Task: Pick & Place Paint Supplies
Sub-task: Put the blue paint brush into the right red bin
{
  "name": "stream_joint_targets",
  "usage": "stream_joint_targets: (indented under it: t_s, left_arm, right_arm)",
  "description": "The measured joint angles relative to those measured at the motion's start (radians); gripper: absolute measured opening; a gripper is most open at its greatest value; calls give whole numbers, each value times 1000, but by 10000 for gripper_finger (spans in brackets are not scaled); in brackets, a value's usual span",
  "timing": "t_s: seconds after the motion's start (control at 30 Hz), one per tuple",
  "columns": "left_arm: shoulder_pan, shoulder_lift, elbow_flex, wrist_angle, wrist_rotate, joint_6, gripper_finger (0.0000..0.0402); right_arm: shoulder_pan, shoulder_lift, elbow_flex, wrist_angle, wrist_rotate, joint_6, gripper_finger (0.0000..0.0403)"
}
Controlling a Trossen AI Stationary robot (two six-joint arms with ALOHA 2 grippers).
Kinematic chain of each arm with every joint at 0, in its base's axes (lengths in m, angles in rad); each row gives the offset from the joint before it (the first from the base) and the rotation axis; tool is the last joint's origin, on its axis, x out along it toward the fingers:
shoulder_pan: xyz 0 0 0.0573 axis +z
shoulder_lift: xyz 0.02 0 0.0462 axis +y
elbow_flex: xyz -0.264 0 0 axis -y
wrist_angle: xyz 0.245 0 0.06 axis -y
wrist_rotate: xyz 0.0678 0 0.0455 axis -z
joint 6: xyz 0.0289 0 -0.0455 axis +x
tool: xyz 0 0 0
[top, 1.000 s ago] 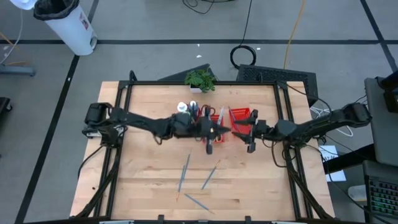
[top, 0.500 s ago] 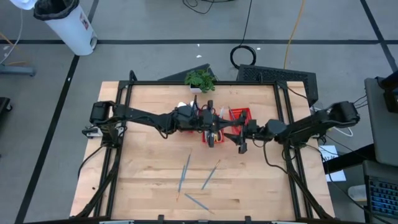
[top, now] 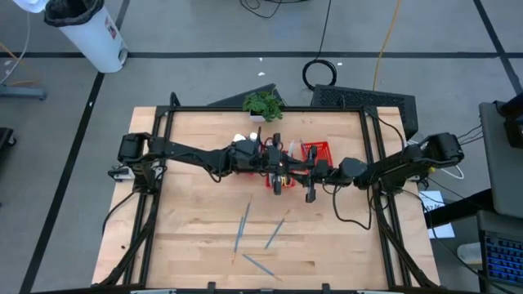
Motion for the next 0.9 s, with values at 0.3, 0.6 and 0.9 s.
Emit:
stream_joint_targets:
  t_s: [0.3,0.6,0.9]
  left_arm:
    - [-1,0,0,3,3,-13,0]
    - [-36,-147,4,-334,-266,-54,101]
    - [-75,-157,2,-694,-297,-219,189]
  right_arm:
    - [-2,-18,0,-27,4,17,6]
    - [-111,-302,8,-451,7,70,3]
    - [-341,-586,87,-1325,34,256,3]
